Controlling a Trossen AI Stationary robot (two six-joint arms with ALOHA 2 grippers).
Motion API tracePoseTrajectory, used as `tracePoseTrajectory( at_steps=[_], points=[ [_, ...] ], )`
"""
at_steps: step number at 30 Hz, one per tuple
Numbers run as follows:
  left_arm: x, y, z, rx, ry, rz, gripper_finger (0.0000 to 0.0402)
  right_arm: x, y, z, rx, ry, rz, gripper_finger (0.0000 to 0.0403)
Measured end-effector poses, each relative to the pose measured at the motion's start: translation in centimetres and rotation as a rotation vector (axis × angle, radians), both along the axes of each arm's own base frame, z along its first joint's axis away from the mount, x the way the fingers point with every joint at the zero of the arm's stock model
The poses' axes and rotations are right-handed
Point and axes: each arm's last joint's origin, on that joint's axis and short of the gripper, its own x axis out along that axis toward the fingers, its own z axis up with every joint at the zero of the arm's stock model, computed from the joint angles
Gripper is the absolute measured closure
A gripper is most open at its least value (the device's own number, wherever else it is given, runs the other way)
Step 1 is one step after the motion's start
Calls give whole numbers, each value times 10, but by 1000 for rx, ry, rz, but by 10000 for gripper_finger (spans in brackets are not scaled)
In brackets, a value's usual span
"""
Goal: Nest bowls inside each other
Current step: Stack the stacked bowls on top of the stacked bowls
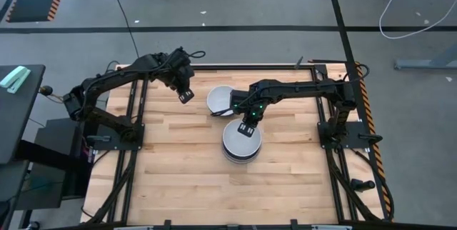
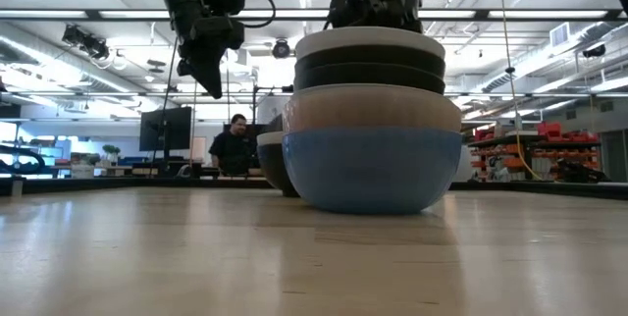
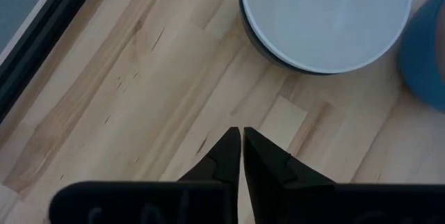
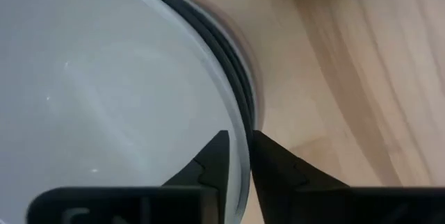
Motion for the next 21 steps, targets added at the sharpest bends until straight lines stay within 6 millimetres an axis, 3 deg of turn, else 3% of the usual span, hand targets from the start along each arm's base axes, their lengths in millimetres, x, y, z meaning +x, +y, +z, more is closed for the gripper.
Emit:
tracePoseTrajectory(
  at_steps=[8,16,21],
  points=[
    [8,-5,-3,0,5,-38,359,1,1,7,18,-7,-12,316],
    [37,-16,-28,-28,56,-125,327,-7,1,19,20,53,1,312],
    [50,-21,-41,-7,100,-175,317,-19,2,39,12,5,3,311]
  ],
)
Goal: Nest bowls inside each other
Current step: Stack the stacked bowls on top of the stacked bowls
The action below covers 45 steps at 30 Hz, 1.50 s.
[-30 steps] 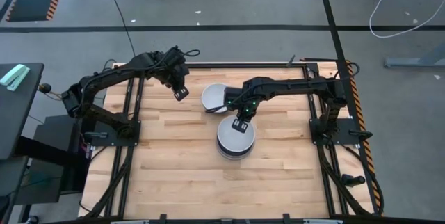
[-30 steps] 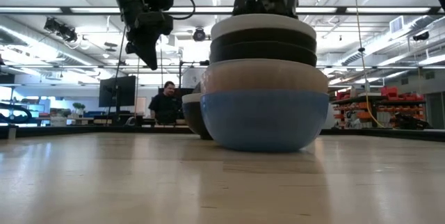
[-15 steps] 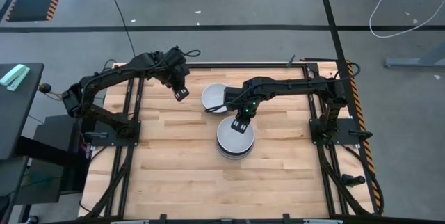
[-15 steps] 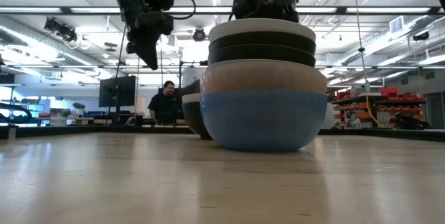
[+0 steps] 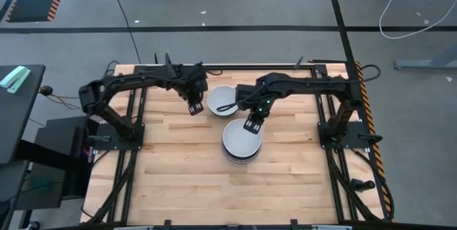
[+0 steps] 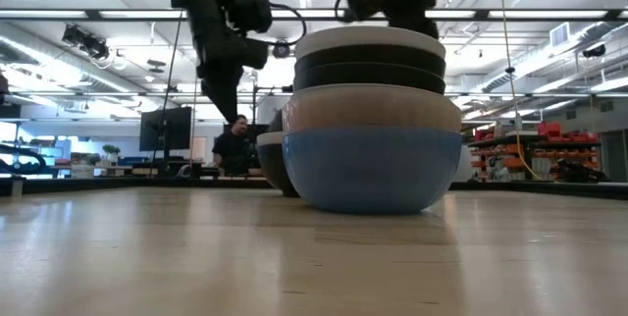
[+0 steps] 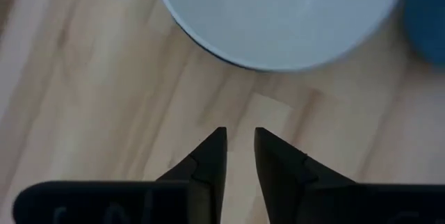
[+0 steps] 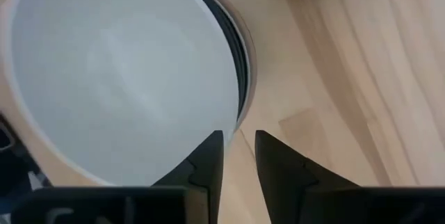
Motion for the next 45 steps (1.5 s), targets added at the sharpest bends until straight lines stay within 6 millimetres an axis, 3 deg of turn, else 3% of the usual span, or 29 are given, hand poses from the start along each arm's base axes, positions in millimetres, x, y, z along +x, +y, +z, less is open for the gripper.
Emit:
tracePoseTrajectory(
  at_steps=[13,19,26,33,36,45],
  points=[
    [25,-19,4,143,-66,-102,305,-56,7,67,-52,-199,-139,311],
    [39,-7,14,135,-17,-81,307,-75,17,85,-117,-263,-187,311],
    [64,27,25,93,87,-24,318,-80,29,88,-136,-280,-202,311],
    [81,51,3,-53,158,-19,313,-80,42,88,-118,-282,-179,311],
    [83,56,-6,-91,157,-29,311,-81,47,88,-113,-282,-170,313],
    [81,68,-5,-68,126,22,311,-81,49,88,-131,-282,-174,313]
  ],
)
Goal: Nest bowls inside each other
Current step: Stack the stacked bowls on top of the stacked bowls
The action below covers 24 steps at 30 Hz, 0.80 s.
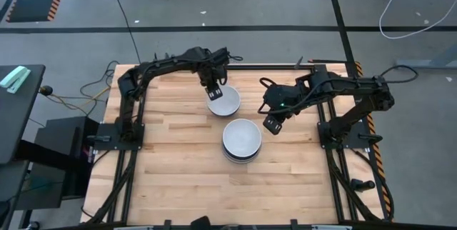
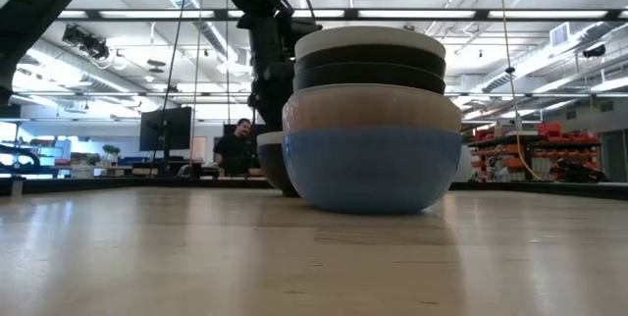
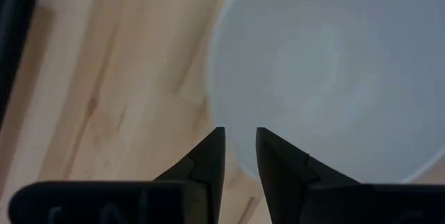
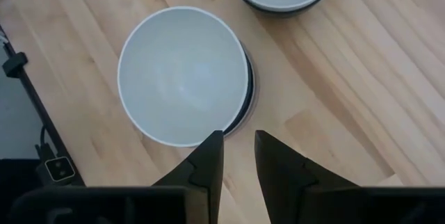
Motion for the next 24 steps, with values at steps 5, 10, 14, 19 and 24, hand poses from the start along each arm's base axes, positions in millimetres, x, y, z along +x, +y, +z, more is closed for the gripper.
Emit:
tracePoseTrajectory(
  at_steps=[5,10,14,19,24],
  points=[
    [-3,7,0,2,-9,47,309,0,0,0,-5,-1,-6,313],
    [-1,7,-5,-27,-3,44,301,0,0,0,-4,-2,-10,313],
    [2,6,-16,-53,18,37,297,0,0,0,-4,-2,-10,313],
    [6,8,-23,-59,20,37,296,0,0,0,-5,-1,-10,313],
    [5,9,-23,-59,20,42,296,0,-1,0,-31,-1,-17,313]
  ],
)
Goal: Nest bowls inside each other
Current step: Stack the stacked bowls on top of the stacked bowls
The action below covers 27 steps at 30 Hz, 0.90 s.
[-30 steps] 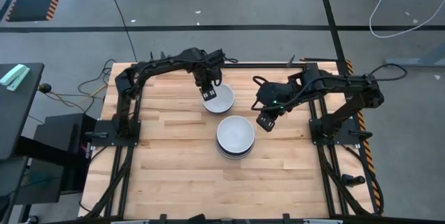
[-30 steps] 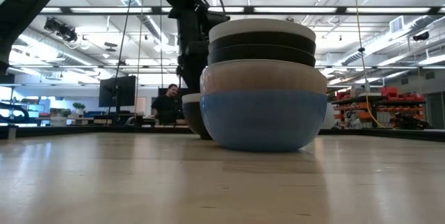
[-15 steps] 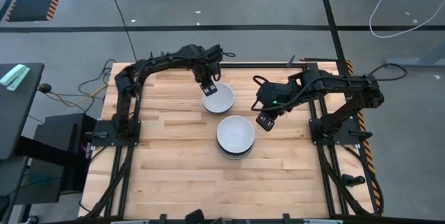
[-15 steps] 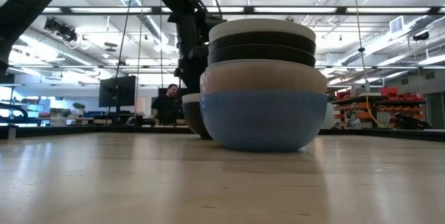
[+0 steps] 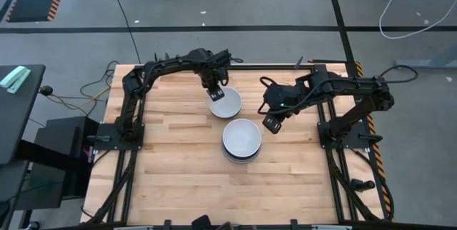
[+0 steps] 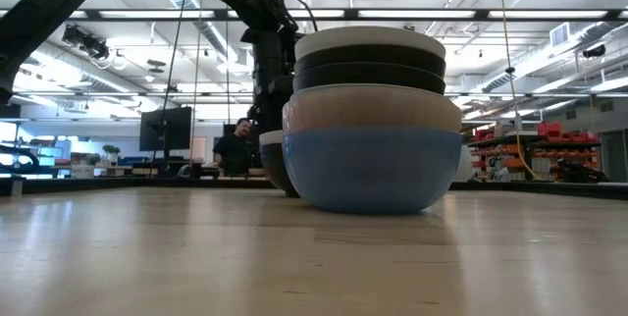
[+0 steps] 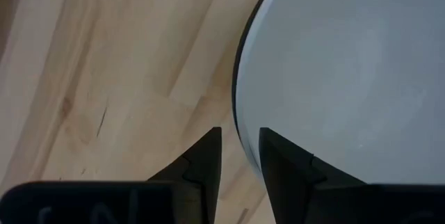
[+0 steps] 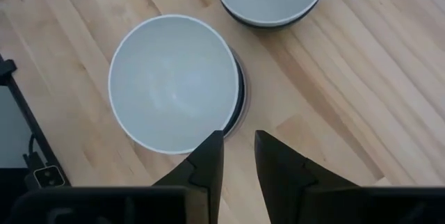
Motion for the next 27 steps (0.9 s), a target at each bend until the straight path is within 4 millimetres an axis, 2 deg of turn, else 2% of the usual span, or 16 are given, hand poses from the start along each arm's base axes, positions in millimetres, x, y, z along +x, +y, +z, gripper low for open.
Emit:
tracePoseTrajectory(
  at_steps=[17,22,27],
  points=[
    [7,-7,-14,-73,15,-3,304,0,0,0,-12,4,1,313],
    [10,-10,-15,-71,11,-8,327,0,0,0,-12,5,2,313],
    [12,-10,-15,-63,-8,-14,372,0,0,0,-12,4,2,313]
  ],
)
